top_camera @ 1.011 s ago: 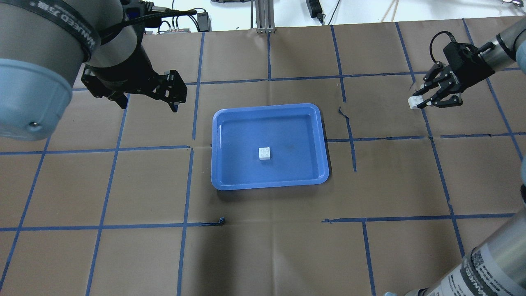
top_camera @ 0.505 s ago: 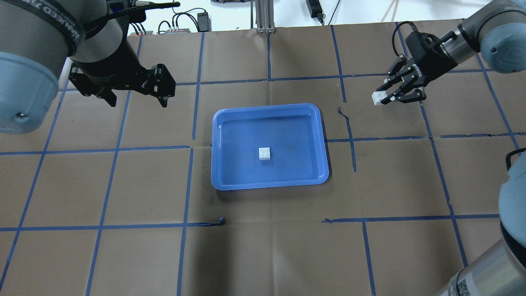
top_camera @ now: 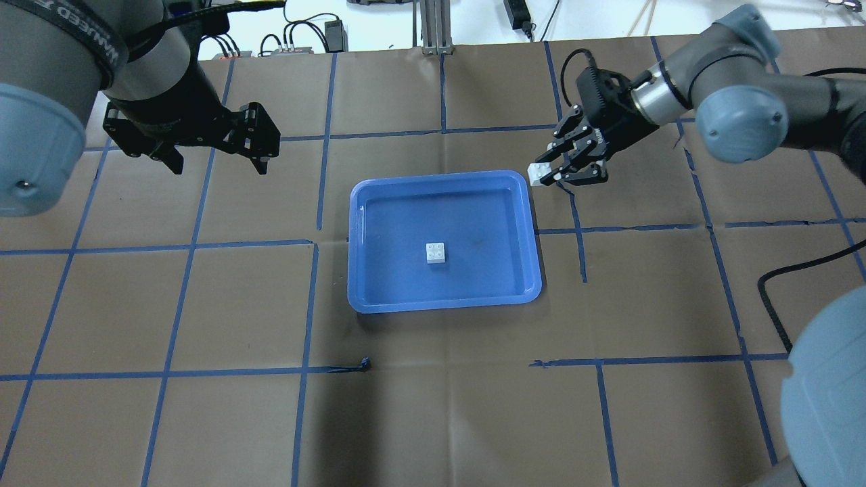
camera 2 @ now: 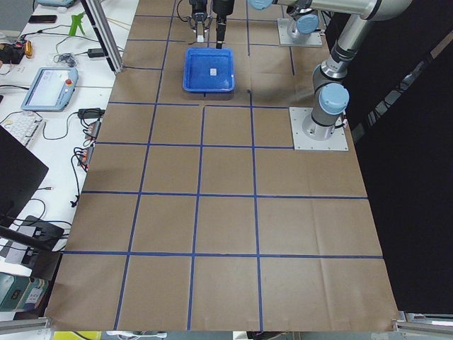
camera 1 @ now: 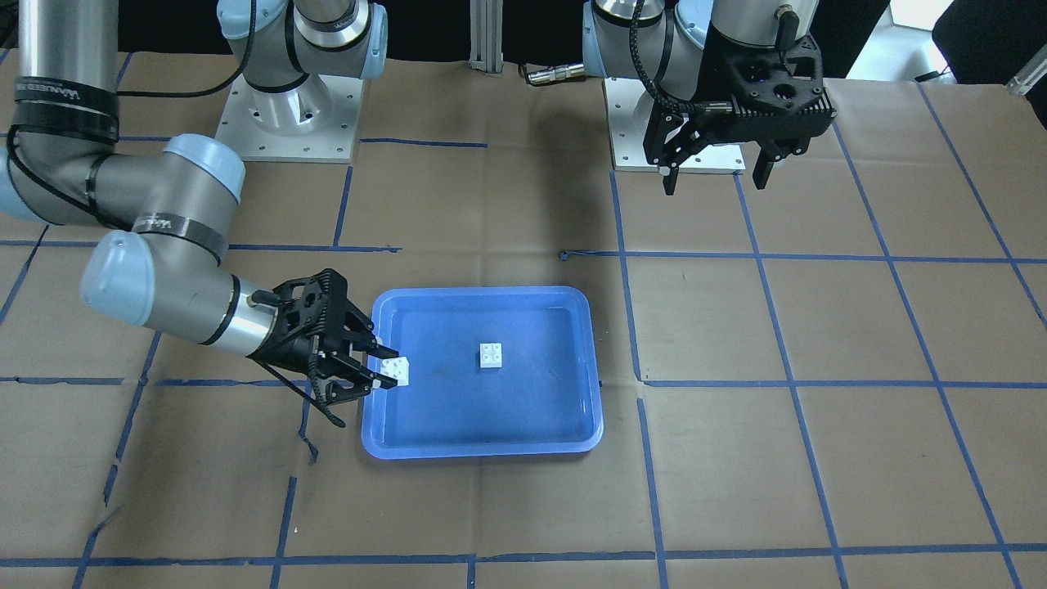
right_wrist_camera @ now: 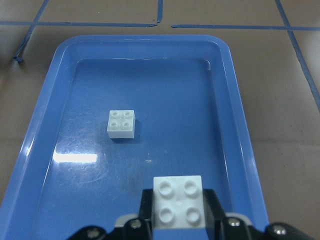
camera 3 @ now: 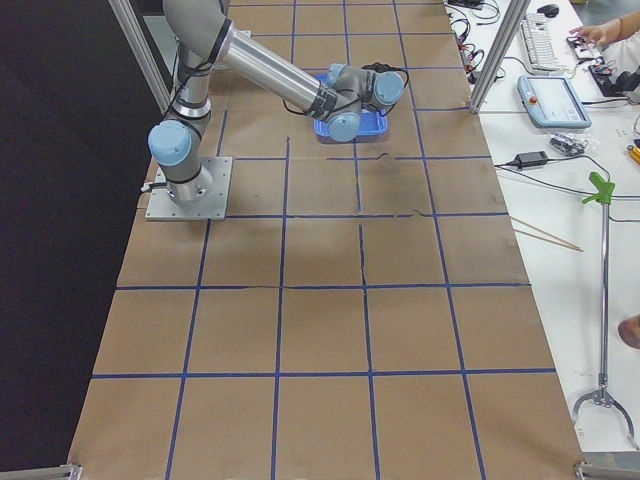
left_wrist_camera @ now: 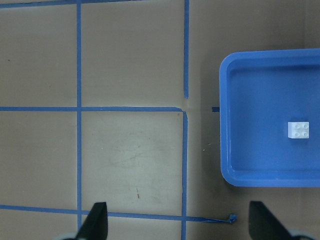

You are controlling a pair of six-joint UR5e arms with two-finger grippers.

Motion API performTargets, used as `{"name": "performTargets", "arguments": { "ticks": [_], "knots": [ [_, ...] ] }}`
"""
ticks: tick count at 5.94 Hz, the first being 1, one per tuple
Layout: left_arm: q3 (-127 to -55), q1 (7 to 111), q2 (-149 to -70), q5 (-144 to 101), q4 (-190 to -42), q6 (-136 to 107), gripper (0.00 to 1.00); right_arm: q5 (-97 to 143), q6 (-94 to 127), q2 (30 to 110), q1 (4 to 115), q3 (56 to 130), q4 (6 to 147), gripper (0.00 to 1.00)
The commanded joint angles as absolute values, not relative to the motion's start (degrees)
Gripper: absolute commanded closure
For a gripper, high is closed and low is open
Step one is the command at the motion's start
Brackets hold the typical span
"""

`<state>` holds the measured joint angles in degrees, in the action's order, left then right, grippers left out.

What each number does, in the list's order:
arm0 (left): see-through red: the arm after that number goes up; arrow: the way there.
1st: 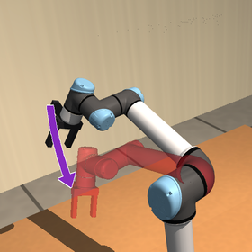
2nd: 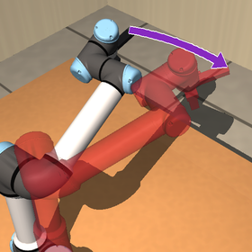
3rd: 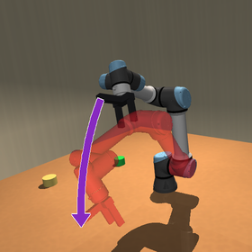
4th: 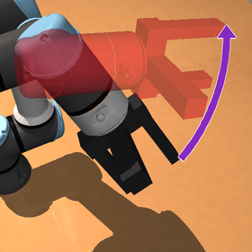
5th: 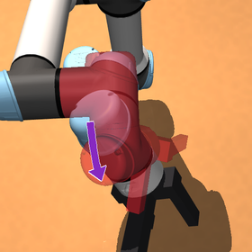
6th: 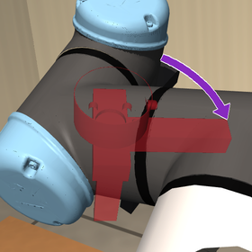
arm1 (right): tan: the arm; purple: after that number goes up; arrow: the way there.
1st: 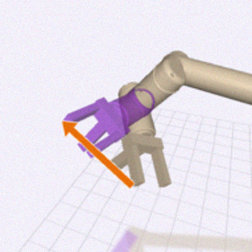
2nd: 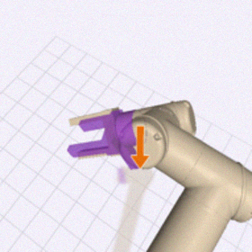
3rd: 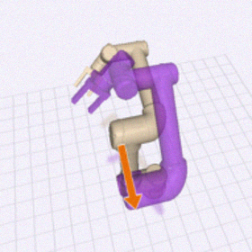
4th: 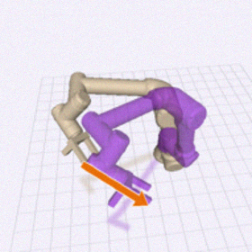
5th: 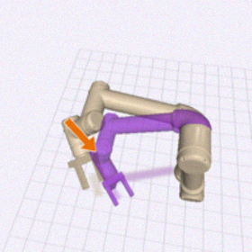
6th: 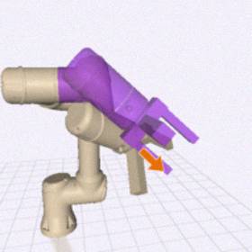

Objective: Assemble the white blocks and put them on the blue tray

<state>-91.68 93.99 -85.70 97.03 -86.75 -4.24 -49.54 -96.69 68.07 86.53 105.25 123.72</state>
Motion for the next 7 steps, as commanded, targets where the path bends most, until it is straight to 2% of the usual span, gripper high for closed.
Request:
{"name": "performTargets", "arguments": {
  "ticks": [1,4,7],
  "knots": [
    [-91.7,94.0,-85.7,97.0,-86.7,-4.3,0.01,-49.3,-92.1,66.9,89.3,111.5,135.0,0.69],
    [-91.7,94.0,-85.7,97.0,-86.7,-4.3,0.01,-49.8,-84.0,62.8,92.5,112.4,142.7,0.69],
    [-91.6,94.0,-85.6,96.9,-86.7,-4.3,0.01,-49.8,-83.9,62.8,92.5,115.2,143.9,0.69]
  ]
}}
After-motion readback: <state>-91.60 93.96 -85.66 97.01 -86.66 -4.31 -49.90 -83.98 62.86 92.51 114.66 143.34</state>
